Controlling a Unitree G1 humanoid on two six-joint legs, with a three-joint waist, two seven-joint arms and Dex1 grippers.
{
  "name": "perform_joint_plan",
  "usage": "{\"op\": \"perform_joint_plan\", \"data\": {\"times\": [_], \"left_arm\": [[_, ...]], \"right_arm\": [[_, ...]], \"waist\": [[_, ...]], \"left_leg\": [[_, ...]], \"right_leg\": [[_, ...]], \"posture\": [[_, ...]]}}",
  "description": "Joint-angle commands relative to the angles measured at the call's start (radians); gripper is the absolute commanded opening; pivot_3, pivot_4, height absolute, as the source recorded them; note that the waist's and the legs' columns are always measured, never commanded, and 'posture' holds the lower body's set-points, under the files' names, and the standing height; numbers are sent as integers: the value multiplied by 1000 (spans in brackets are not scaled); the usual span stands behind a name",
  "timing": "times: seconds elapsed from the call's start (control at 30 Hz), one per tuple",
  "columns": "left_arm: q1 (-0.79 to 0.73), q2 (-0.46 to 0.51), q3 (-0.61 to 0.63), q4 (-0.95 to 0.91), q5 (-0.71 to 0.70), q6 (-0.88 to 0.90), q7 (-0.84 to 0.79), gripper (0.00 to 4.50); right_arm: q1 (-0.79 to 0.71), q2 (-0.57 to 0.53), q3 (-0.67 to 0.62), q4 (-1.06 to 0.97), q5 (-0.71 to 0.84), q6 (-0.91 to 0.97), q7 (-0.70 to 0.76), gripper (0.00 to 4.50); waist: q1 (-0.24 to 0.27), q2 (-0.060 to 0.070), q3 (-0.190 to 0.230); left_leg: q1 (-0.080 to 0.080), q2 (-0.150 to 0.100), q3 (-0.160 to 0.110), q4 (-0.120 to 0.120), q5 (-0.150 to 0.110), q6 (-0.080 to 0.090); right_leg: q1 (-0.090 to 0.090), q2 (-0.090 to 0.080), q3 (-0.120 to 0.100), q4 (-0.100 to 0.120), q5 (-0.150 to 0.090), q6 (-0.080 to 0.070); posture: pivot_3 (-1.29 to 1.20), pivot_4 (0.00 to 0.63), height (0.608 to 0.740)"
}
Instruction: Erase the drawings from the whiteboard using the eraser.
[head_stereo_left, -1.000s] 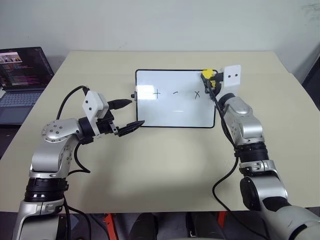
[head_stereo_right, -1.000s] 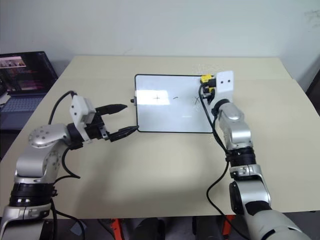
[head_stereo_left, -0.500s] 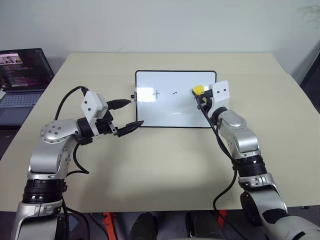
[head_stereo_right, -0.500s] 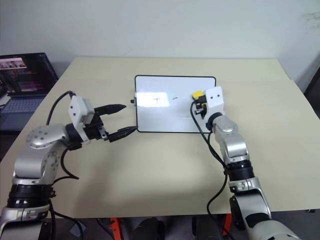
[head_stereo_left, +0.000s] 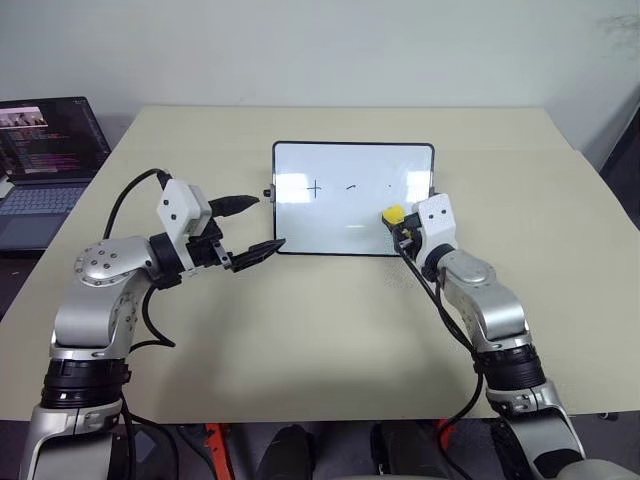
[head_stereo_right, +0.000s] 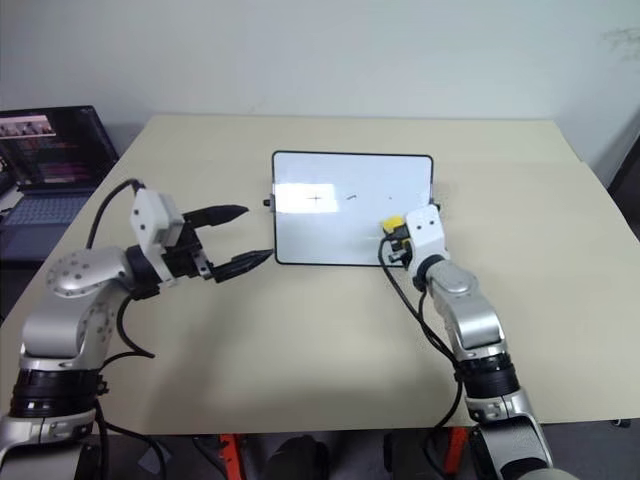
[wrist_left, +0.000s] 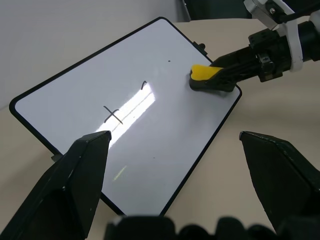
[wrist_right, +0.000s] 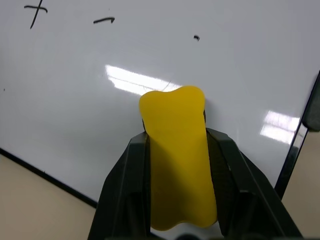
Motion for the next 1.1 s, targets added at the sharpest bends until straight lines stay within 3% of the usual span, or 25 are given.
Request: {"op": "perform_joint_plan", "data": {"times": [0.03, 0.27, 0.47, 0.87, 1.1], "left_arm": [[-4, 11, 27, -30, -11, -3, 8, 4500], [-14, 3, 18, -20, -9, -8, 6, 4500], [-30, -6, 9, -13, -7, -10, 5, 4500], [-20, -4, 16, -30, -8, -6, 8, 4500], [9, 4, 32, -58, -13, 1, 19, 4500]], "right_arm": [[7, -21, -23, -15, -10, 53, -9, 1210], [-97, -15, -78, -83, 5, 49, -35, 1210], [-186, 54, -112, -79, 8, 1, -100, 1210], [-299, 60, -87, 224, -42, -186, -107, 1210], [-272, 39, -68, 285, -68, -203, -90, 1210]], "waist": [[0, 0, 0], [1, 1, 1], [-1, 1, 1], [-2, 1, 1], [-2, 1, 1]], "left_leg": [[0, 0, 0, 0, 0, 0], [-1, 0, 0, 1, 0, 0], [-2, 0, 0, -1, 0, 0], [-2, 0, 1, -2, 0, 0], [-2, 0, 1, -2, 0, 0]], "right_leg": [[0, 0, 0, 0, 0, 0], [0, 0, 0, 0, 0, 0], [-2, 0, 0, -1, 0, 0], [-3, 0, 0, -2, 0, 0], [-3, 0, 0, -2, 0, 0]], "posture": [[0, 150, 740], [0, 150, 740], [0, 150, 740], [0, 150, 740], [0, 150, 740]]}}
